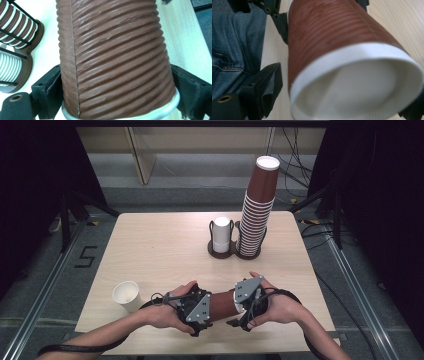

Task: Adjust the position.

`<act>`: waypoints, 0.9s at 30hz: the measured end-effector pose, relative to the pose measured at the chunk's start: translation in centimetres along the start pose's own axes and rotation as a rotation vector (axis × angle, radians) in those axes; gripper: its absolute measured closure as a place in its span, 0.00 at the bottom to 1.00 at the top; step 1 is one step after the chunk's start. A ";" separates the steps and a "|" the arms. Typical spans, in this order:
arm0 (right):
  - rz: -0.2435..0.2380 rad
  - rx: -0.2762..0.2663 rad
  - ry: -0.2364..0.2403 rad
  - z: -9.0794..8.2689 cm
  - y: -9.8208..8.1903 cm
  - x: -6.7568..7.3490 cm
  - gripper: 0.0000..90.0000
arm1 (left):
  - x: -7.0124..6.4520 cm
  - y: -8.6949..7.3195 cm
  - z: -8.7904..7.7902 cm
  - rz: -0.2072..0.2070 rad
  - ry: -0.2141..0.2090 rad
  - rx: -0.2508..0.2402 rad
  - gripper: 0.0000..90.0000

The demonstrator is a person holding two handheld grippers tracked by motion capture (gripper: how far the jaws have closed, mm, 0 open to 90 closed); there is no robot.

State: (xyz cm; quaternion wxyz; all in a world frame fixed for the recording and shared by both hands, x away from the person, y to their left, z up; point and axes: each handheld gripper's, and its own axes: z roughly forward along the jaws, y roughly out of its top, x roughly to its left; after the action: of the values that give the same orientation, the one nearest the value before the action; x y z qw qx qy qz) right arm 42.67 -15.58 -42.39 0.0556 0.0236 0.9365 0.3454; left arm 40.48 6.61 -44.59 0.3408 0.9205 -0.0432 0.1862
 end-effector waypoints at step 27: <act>0.040 0.061 0.024 1.1 1.0 0.1 0.21 | -0.2 0.5 0.3 0.053 -0.013 0.054 0.12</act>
State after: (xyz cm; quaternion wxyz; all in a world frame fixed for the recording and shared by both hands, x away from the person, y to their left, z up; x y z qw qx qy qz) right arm 42.72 -14.16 -42.57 0.0369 0.0398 0.9466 0.3179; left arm 40.29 6.03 -44.53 0.3104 0.9291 -0.0648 0.1905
